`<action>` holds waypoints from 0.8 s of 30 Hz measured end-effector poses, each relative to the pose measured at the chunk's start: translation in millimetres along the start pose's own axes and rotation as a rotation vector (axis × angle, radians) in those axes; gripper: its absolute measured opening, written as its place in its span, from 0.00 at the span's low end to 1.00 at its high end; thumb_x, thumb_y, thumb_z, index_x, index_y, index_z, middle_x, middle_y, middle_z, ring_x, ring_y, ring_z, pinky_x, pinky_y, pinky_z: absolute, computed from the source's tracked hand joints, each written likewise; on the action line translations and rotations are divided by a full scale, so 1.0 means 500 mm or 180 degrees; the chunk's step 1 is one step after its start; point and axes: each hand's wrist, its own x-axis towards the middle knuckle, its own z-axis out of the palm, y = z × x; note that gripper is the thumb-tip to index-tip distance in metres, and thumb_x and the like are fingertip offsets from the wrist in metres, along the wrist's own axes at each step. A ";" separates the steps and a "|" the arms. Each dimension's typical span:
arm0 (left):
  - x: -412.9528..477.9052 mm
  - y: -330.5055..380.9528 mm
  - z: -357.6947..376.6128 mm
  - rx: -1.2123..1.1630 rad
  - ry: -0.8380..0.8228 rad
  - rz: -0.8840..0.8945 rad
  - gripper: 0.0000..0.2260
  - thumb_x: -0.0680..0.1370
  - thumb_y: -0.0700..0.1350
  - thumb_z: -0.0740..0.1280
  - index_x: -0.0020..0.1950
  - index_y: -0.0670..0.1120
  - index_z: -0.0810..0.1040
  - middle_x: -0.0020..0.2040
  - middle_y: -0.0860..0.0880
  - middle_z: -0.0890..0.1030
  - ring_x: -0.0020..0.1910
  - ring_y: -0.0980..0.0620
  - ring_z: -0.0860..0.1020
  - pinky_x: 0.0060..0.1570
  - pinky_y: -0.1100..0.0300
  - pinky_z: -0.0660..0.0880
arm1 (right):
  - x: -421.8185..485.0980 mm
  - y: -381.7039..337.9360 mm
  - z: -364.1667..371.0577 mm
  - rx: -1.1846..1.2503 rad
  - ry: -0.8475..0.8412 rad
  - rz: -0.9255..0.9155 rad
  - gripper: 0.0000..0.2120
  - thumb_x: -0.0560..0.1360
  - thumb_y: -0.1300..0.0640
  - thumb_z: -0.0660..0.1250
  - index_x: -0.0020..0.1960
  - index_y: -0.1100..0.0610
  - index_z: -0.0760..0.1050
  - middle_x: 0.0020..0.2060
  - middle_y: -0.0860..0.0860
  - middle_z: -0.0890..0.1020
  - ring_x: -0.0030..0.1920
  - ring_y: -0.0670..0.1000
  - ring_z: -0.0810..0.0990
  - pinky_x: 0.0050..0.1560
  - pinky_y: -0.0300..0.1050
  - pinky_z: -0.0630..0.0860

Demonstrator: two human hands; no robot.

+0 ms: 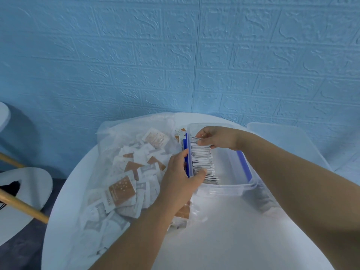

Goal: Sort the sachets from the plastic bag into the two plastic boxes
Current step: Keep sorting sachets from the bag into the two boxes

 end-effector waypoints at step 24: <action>-0.278 -0.125 -0.186 0.1770 0.0469 0.0970 0.07 0.74 0.53 0.58 0.43 0.58 0.76 0.40 0.59 0.81 0.43 0.59 0.74 0.38 0.68 0.72 | -0.298 -0.080 0.225 -0.0443 -0.0233 -0.1462 0.06 0.74 0.56 0.68 0.43 0.59 0.79 0.37 0.54 0.82 0.37 0.46 0.78 0.44 0.39 0.75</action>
